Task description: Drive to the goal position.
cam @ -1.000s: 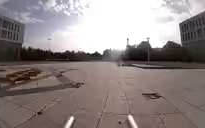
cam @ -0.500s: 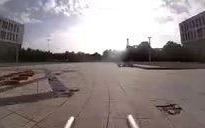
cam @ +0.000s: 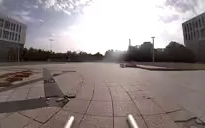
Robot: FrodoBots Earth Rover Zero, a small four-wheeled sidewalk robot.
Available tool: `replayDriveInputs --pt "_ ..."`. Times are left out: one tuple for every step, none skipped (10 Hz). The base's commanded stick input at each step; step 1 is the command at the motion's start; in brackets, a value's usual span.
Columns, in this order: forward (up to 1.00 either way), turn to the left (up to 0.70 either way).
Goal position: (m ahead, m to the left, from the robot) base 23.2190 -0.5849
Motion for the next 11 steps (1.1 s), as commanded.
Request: replayDriveInputs --pt "0.00 0.00" --pt "0.00 0.00" --pt "0.87 0.00" --pt "1.00 0.00" --pt "1.00 0.00" --pt "0.89 0.00" --pt "0.00 0.00" --pt "0.00 0.00" --pt "0.00 0.00" --pt "0.00 0.00" --pt "0.00 0.00"
